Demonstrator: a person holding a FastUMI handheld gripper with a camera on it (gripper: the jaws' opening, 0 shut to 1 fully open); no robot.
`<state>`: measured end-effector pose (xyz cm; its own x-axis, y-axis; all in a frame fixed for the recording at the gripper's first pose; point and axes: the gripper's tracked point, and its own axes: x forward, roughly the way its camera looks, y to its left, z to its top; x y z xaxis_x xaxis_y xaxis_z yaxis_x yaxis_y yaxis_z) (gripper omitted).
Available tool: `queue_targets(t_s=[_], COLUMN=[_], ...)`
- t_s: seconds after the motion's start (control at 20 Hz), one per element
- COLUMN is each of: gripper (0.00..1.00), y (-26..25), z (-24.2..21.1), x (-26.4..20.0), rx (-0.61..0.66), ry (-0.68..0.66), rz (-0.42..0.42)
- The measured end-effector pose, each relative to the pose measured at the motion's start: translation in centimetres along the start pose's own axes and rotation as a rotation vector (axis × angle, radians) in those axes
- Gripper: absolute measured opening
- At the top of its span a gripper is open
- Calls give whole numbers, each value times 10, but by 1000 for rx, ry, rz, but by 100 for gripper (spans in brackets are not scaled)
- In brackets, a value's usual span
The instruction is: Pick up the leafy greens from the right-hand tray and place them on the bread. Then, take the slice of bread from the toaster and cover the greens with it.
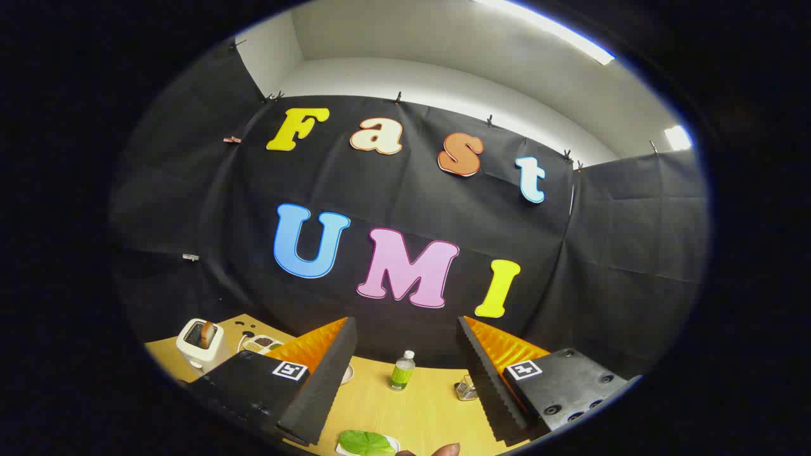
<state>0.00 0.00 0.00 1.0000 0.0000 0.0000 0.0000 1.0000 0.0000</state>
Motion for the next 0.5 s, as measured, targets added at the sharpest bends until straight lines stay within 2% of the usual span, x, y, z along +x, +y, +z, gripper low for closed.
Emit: queue_targets(t_s=[0.5], gripper=[98], y=[8], z=[-17], x=[4], rx=[2], ry=[66], rz=[4])
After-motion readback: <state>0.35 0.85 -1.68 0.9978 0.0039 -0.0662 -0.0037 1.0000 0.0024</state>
